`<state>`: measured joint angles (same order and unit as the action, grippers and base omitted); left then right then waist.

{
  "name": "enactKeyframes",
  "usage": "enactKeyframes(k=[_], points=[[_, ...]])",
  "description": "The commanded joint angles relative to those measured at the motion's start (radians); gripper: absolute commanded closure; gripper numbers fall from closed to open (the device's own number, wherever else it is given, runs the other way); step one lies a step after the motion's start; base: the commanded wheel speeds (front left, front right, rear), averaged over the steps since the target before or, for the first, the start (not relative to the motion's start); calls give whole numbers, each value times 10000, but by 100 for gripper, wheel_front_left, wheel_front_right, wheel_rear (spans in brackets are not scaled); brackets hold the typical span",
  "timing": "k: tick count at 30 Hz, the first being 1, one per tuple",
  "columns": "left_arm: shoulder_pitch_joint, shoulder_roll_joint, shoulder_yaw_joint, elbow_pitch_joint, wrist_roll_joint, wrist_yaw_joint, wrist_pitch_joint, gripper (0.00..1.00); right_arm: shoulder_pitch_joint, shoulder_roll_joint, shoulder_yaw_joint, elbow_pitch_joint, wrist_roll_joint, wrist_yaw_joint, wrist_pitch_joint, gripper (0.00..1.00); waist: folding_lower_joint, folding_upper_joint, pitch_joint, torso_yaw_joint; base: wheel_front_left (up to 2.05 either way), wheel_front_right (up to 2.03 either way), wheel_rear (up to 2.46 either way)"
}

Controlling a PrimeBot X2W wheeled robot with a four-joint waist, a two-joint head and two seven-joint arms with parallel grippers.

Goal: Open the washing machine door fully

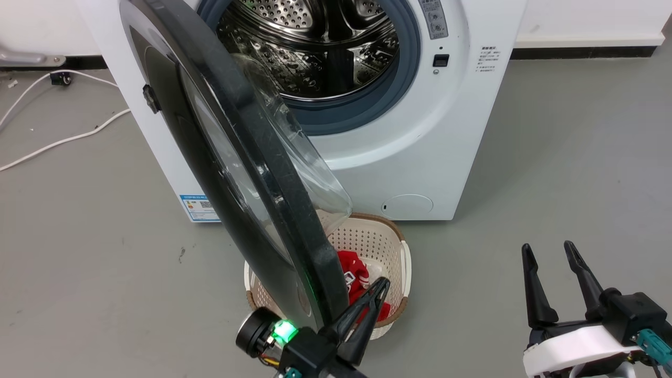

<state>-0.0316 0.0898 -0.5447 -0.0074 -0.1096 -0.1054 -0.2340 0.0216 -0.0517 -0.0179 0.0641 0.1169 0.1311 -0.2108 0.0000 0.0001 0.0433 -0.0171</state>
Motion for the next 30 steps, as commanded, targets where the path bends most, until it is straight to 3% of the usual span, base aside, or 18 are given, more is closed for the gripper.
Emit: enactKeyframes(k=[1, 9, 17, 30], points=[[-248, -33, 26, 158, -35, 33, -64, 100, -162, 29, 8, 58, 66, -7, -51, 0, 0, -1, 48, -1, 0, 0, 0], [-969, -243, 65, 893, -405, 225, -159, 100, -263, 29, 81, 205, 177, -5, -96, 0, 0, -1, 170, -9, 0, 0, 0], [-1313, -267, 329, 1405, -569, 831, -235, 100, -321, 28, 186, 358, 324, -5, -106, 0, 0, -1, 252, -11, 0, 0, 0], [-129, -75, 713, 279, -644, 1377, -328, 100, -138, 28, 276, 523, 516, -7, -127, 0, 0, -1, 53, 256, 0, 0, 0]])
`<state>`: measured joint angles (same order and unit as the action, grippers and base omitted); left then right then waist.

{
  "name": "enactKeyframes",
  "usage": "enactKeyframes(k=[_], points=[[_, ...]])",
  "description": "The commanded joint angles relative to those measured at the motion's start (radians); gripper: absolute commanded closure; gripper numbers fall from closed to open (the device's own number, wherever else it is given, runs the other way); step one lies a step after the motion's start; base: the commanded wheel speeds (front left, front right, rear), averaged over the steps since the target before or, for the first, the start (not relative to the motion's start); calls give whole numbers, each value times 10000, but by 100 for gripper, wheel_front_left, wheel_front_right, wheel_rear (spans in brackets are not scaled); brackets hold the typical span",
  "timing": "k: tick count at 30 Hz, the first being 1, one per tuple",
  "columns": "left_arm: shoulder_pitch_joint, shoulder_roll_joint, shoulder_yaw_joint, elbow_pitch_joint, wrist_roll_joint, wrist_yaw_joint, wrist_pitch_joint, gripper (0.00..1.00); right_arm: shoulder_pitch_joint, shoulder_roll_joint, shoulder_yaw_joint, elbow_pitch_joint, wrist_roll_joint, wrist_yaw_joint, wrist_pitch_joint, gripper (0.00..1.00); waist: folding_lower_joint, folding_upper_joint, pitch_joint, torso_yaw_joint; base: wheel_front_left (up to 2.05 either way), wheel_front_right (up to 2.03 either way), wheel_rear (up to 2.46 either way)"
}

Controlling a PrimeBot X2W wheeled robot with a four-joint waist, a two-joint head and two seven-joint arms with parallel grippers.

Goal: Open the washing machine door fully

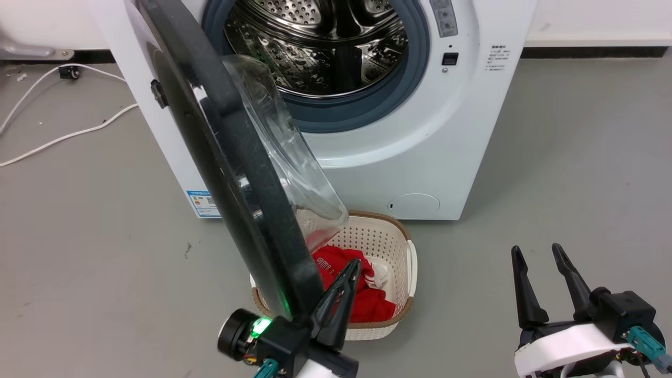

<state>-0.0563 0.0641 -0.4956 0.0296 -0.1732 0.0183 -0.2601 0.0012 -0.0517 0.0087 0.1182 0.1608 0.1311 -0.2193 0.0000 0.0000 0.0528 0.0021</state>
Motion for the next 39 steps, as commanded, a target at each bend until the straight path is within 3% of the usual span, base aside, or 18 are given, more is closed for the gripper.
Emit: enactKeyframes(k=[1, 13, 27, 39], points=[[247, 212, 229, -229, 24, 174, -68, 100, 88, 28, 8, -21, 82, -5, -48, 0, 0, 0, -61, 109, 0, 0, 0], [1392, 583, 610, -1717, 0, 819, 20, 100, 199, 28, -61, -122, 119, -7, -44, 0, 0, 0, 11, 1130, 0, 0, 0], [1939, 1050, 1169, -2458, -59, 1357, 243, 100, 67, 23, -73, -85, 166, -7, -123, 0, 0, 0, 228, 2665, 0, 0, 0], [1059, 1739, 3207, -1752, -722, 1663, 11, 100, -199, 23, -37, -104, 71, -7, -53, 0, 0, 0, 592, 2799, 0, 0, 0]])
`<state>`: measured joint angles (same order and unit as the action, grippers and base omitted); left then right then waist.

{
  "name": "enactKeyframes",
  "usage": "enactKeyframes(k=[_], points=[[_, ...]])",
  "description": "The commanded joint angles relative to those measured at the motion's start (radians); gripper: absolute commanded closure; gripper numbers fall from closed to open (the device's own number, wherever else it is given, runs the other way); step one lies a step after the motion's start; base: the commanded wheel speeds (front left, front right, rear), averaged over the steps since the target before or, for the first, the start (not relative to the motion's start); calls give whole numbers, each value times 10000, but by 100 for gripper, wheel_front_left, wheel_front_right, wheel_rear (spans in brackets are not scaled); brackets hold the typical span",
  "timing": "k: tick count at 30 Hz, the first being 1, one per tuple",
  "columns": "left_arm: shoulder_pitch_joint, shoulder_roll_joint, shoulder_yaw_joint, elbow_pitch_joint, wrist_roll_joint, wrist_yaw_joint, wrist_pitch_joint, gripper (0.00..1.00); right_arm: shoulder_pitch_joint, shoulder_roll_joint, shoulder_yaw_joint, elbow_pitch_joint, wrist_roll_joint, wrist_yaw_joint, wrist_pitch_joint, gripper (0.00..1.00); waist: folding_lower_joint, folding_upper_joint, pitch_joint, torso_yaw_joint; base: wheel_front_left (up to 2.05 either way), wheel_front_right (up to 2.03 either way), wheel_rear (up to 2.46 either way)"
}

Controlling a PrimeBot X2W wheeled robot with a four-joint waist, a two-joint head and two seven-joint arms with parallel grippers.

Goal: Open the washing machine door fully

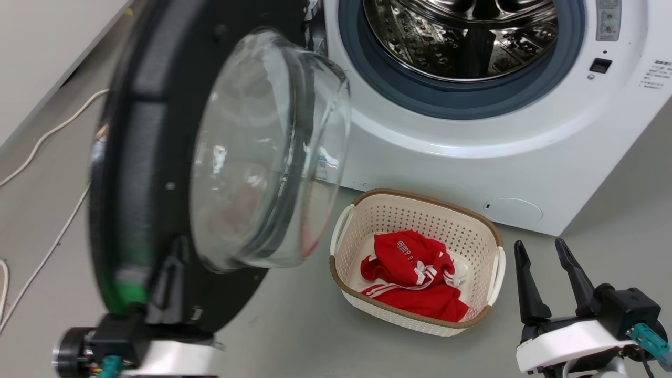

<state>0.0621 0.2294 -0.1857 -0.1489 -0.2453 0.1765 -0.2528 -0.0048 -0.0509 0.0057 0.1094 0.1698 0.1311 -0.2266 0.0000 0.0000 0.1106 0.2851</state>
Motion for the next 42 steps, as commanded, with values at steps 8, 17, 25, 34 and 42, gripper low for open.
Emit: enactKeyframes(k=[8, 17, 25, 34, 42], points=[[-825, 611, 2023, 938, -667, 182, -132, 100, -303, 16, -115, -169, -254, -7, 152, 0, 0, 0, 428, -490, 0, 0, 0], [-1783, 1038, 4506, 2366, -703, -191, -120, 100, -615, 16, -134, -186, -233, -5, 157, 0, 0, 0, 979, -1011, 0, 0, 0], [-2557, 1157, 5449, 3458, -266, -732, -116, 100, -821, 16, -96, -108, -217, -7, 96, 0, 0, 0, 1127, -1150, 0, 0, 0], [-2315, 468, 6073, 3456, 348, -1281, -122, 100, -705, 16, -18, 169, -107, -5, -26, 0, 0, 0, 781, -1323, 0, 0, 0], [-743, -1082, 5907, 2075, 1049, -1503, -123, 100, -415, 16, 78, 409, 36, -7, -114, 0, 0, 0, 69, -1371, 0, 0, 0]])
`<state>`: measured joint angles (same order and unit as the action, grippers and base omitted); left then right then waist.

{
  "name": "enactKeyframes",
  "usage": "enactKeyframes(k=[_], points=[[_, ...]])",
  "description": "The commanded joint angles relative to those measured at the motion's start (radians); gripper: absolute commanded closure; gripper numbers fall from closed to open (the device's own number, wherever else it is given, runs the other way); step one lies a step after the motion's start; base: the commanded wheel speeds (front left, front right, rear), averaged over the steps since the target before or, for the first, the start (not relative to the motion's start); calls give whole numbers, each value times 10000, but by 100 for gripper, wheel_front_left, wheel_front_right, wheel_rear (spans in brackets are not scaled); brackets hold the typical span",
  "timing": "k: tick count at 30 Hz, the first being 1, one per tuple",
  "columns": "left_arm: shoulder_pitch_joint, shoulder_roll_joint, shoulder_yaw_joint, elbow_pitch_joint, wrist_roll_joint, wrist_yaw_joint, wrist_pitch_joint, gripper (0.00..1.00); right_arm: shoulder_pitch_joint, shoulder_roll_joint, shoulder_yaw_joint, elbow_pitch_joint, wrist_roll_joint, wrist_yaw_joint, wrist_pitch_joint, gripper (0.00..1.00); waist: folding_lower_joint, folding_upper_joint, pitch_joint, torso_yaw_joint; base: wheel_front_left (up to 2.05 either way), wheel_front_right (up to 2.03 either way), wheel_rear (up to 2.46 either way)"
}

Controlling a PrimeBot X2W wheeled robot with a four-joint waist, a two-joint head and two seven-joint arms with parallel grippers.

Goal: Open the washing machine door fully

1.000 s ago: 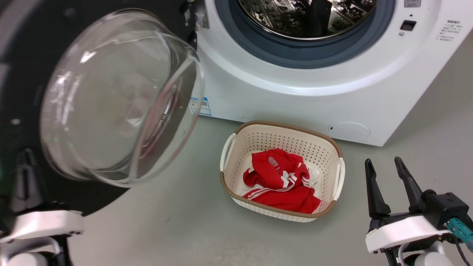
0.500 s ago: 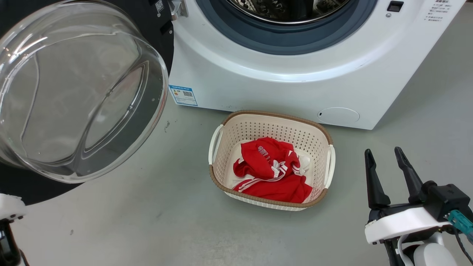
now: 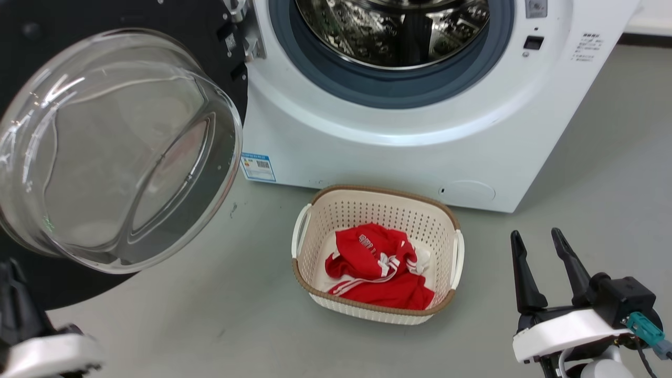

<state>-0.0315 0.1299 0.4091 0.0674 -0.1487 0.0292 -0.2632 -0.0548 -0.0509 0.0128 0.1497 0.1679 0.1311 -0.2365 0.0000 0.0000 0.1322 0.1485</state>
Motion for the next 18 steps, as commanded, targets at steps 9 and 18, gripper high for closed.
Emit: enactKeyframes(k=[9, 18], points=[[1317, -753, -1349, -816, 244, -177, -21, 0, 396, 16, -75, -18, -77, -7, -8, 0, 0, 0, -599, -41, 0, 0, 0], [1257, -790, -2673, -1119, 695, -253, -21, 0, 522, 16, -67, -241, -236, -7, 136, 0, 0, 0, -884, -474, 0, 0, 0]])
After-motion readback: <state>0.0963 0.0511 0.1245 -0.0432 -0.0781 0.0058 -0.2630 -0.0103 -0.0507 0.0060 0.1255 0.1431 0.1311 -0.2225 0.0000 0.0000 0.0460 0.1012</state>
